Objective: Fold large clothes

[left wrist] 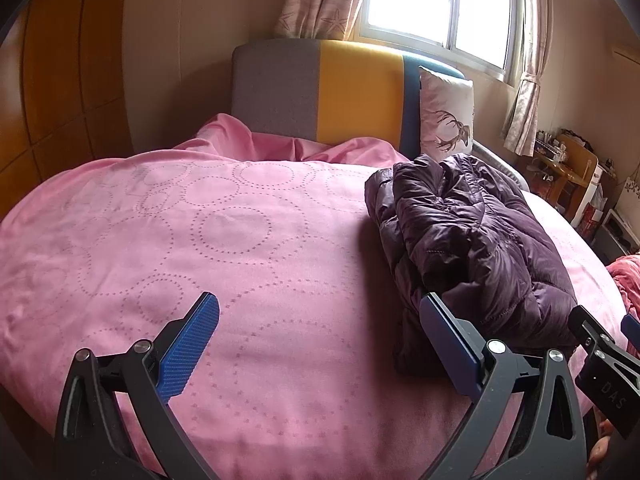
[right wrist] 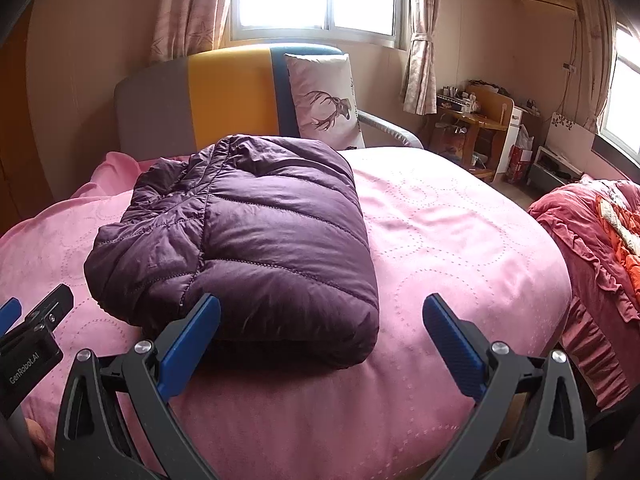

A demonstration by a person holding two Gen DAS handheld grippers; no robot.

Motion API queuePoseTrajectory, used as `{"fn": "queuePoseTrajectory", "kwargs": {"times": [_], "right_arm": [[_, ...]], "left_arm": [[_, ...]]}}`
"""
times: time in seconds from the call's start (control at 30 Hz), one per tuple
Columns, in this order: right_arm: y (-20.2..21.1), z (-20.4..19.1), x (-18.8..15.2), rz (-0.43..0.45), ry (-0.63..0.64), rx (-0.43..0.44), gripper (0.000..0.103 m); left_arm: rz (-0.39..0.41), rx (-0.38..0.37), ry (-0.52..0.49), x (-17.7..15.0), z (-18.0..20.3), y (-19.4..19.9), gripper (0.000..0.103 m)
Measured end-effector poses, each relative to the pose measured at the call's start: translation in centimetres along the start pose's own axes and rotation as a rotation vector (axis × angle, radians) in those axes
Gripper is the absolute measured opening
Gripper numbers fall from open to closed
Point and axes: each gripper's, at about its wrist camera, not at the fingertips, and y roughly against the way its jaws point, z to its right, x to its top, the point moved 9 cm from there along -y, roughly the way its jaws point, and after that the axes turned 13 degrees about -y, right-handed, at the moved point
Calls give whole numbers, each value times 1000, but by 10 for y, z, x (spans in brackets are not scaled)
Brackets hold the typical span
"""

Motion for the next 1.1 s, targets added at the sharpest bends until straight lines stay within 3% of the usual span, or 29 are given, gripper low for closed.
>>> {"fn": "queuePoseTrajectory", "kwargs": {"times": [0.2,1.1], "right_arm": [[13,2,6,51,-26,20,101],[16,-8,-3,38,-5,26,101]], "left_arm": [[13,-1,-6,1,8,7,99],[45,-18,-10,2,12,21,99]]}}
